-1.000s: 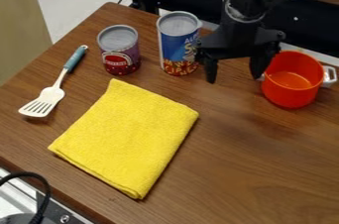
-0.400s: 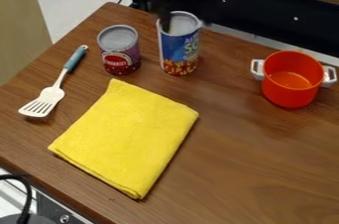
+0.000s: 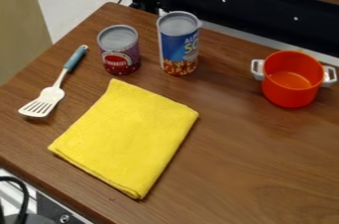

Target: Put the can in the right side of the yellow towel

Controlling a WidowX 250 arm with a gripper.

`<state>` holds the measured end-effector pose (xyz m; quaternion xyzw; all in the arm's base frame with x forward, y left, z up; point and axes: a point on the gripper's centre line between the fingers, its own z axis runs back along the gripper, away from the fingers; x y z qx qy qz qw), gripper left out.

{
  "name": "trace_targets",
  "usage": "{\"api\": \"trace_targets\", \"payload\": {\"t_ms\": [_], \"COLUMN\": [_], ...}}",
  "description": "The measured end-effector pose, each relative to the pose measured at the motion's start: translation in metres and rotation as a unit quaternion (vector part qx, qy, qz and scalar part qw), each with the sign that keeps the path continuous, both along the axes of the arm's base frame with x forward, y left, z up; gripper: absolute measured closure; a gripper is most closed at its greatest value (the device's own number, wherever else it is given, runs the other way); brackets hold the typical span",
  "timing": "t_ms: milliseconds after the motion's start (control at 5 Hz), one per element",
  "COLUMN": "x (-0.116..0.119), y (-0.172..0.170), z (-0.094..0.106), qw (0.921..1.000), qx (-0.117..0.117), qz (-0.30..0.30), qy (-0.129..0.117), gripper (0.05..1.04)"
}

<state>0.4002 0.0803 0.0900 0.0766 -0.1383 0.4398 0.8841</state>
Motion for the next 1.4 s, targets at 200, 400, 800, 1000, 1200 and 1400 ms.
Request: {"api": "trace_targets", "payload": {"t_ms": [200,400,800,1000,1200,1400], "x": [0.016,0.024,0.028,0.029,0.035,0.038], "y": [0.020,0.030,0.044,0.040,0.030,0.031], "z": [-0.001,-0.005,-0.011,-0.025,-0.020,-0.030], "qw": [0.9998,0.9989,0.9965,0.9969,0.9980,0.9988], "qx": [0.001,0.005,0.040,0.032,-0.005,-0.013], "qz": [0.011,0.019,0.029,0.047,0.045,0.043], "qy": [-0.018,-0.043,-0.067,-0.054,-0.045,-0.021], "gripper": [0.085,0.085,0.085,0.085,0.085,0.085]}}
